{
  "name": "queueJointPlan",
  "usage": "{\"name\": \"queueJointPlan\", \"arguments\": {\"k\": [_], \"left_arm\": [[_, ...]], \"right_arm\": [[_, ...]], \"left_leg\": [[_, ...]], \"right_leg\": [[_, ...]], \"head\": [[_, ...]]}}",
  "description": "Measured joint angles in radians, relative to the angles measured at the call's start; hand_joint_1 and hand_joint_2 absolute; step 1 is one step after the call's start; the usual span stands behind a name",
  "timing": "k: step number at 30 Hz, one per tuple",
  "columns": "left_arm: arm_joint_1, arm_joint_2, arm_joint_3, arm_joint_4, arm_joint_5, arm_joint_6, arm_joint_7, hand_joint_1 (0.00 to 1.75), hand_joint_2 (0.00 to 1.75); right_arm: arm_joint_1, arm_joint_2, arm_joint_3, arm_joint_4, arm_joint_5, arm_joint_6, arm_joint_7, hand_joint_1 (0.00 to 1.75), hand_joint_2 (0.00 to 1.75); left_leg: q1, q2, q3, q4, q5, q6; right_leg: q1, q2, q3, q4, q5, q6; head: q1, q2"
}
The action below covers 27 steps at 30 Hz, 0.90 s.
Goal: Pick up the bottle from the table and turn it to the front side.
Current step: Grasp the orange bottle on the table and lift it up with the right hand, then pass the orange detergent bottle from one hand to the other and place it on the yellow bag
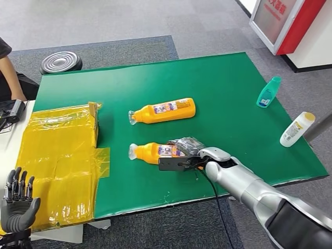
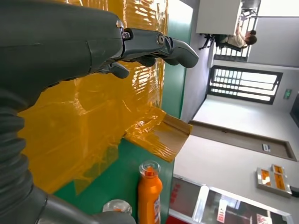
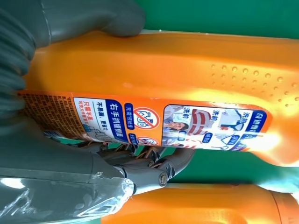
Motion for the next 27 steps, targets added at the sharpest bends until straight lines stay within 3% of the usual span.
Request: {"name": "queueJointPlan", "arguments": {"k": [4, 9, 15, 20, 27], "left_arm": [[0.015, -0.025, 0.055, -0.025, 0.025, -0.093, 0.000, 0.00, 1.75], [0.071, -0.116, 0.118, -0.129, -0.056, -0.143, 0.000, 0.00, 1.75], [0.104, -0.215, 0.057, -0.225, -0.042, -0.121, 0.056, 0.00, 1.75], [0.100, -0.213, -0.079, -0.250, 0.084, -0.047, 0.183, 0.00, 1.75], [0.069, -0.141, -0.283, -0.253, 0.219, 0.004, 0.295, 0.00, 1.75]], "right_arm": [[0.081, -0.015, -0.051, -0.120, 0.036, -0.049, 0.013, 1.75, 1.75], [0.287, -0.021, -0.191, -0.402, 0.073, -0.108, -0.015, 1.75, 1.75], [0.462, 0.083, -0.320, -0.633, 0.124, -0.094, -0.108, 1.75, 1.75], [0.503, 0.177, -0.352, -0.650, 0.142, -0.083, -0.189, 1.75, 1.75], [0.518, 0.267, -0.348, -0.555, 0.194, -0.147, -0.341, 1.75, 1.75]], "left_leg": [[0.000, 0.000, -0.001, 0.000, -0.001, 0.000], [0.000, -0.001, -0.001, 0.000, -0.004, 0.001], [0.000, -0.001, -0.001, 0.000, -0.006, 0.001], [0.000, -0.001, -0.001, 0.000, -0.005, -0.001], [0.000, -0.001, -0.001, 0.000, -0.004, -0.001]], "right_leg": [[0.000, 0.000, -0.001, 0.000, -0.001, 0.000], [0.000, -0.001, -0.001, 0.000, -0.004, 0.001], [0.000, -0.001, -0.001, 0.000, -0.006, 0.001], [0.000, -0.001, -0.001, 0.000, -0.005, 0.000], [0.000, -0.001, -0.001, 0.000, -0.005, -0.001]], "head": [[0.000, 0.000], [0.000, 0.000], [0.000, 0.000], [0.000, 0.000], [0.000, 0.000]]}}
